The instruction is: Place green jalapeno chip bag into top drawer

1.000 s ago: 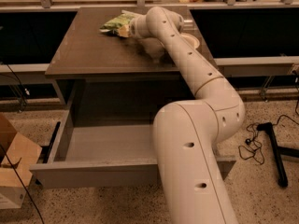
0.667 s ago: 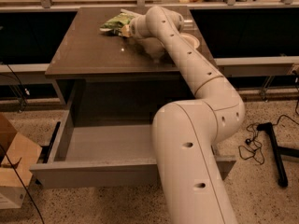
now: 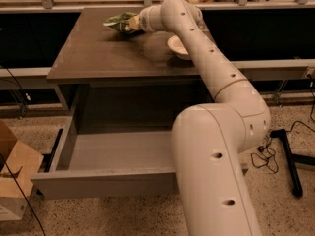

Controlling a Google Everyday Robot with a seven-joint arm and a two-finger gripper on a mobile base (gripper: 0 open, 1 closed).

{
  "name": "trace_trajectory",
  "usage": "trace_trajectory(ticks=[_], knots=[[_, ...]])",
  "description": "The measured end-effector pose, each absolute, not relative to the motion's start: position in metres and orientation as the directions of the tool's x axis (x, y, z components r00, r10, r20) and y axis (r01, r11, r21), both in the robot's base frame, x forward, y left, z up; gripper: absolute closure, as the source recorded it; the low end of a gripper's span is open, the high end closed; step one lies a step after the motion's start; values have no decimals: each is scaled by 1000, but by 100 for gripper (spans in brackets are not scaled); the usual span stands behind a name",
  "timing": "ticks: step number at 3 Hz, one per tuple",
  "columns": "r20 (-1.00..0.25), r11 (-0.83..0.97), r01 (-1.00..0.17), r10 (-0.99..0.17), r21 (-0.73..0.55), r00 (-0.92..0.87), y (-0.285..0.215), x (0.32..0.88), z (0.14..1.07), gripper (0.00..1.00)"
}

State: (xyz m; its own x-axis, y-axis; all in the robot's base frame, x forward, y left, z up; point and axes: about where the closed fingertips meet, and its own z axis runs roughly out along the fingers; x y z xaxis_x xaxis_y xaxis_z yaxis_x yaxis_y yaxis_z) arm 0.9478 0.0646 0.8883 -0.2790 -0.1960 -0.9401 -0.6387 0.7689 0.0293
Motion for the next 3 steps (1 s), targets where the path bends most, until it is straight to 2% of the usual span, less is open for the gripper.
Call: trace_trajectory(ticks=[1,3], knots=[[-957,679,-733,-183,43,-226,61,907,918,100],[-962,614,-782,-136,105,-236,-16,758,998,100]])
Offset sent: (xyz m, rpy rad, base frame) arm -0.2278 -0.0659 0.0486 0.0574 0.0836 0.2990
